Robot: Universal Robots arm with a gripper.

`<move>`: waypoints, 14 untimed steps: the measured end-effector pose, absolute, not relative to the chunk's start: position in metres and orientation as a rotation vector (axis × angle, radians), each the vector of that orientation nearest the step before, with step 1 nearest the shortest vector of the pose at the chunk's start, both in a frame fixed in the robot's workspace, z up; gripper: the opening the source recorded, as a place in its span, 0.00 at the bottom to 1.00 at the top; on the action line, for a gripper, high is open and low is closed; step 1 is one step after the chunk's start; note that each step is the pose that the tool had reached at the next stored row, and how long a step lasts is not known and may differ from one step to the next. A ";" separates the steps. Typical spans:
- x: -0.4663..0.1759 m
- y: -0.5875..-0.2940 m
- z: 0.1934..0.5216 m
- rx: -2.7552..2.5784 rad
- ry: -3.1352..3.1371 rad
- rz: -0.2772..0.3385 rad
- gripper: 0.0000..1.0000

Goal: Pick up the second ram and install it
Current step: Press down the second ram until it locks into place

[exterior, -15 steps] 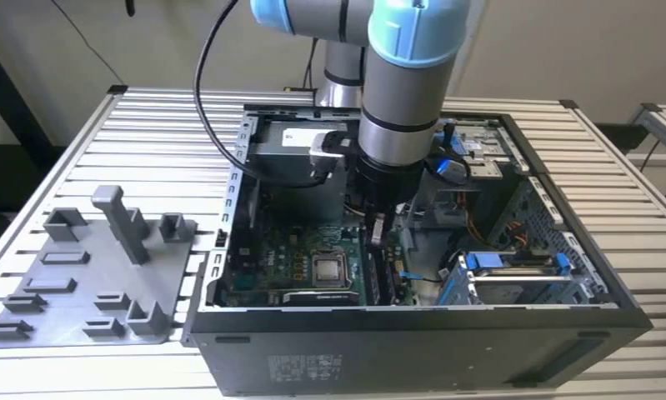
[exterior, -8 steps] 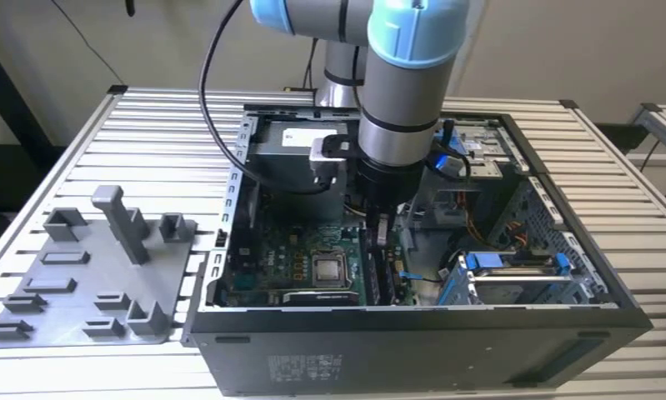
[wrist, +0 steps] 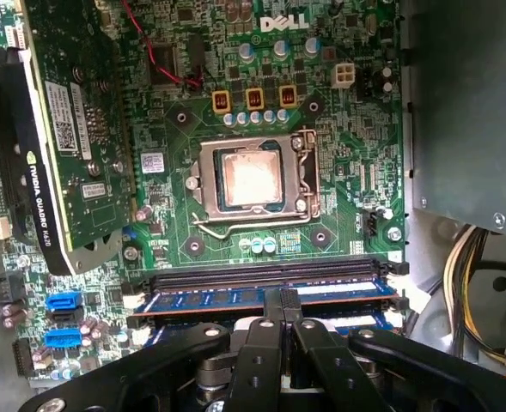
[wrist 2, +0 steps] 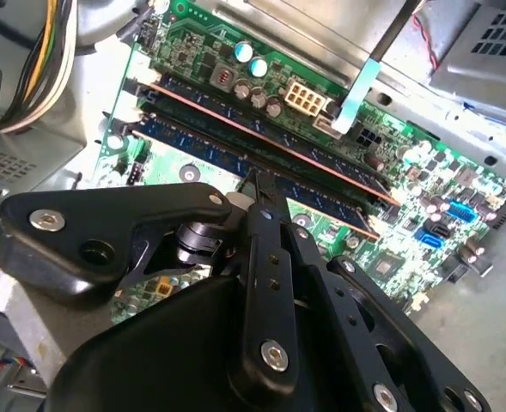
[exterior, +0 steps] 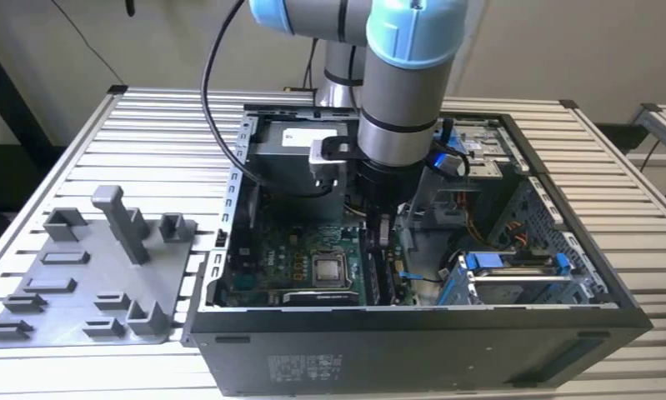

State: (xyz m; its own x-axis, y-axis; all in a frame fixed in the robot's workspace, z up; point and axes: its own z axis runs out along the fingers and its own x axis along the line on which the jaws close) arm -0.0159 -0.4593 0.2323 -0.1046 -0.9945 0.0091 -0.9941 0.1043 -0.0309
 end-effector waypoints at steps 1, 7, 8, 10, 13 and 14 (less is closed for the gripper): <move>-0.016 -0.459 0.232 -2.098 2.330 -0.035 0.11; -0.015 -0.459 0.231 -2.146 2.326 0.004 0.11; -0.015 -0.459 0.231 -2.160 2.312 0.004 0.11; -0.014 -0.459 0.231 -2.186 2.287 0.004 0.11; -0.012 -0.459 0.231 -2.206 2.268 0.003 0.11; -0.011 -0.459 0.231 -2.206 2.268 0.003 0.11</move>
State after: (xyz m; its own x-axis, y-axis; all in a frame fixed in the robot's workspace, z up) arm -0.0108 -0.4594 0.2311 -0.0276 -0.9995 0.0146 -0.9995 0.0279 0.0170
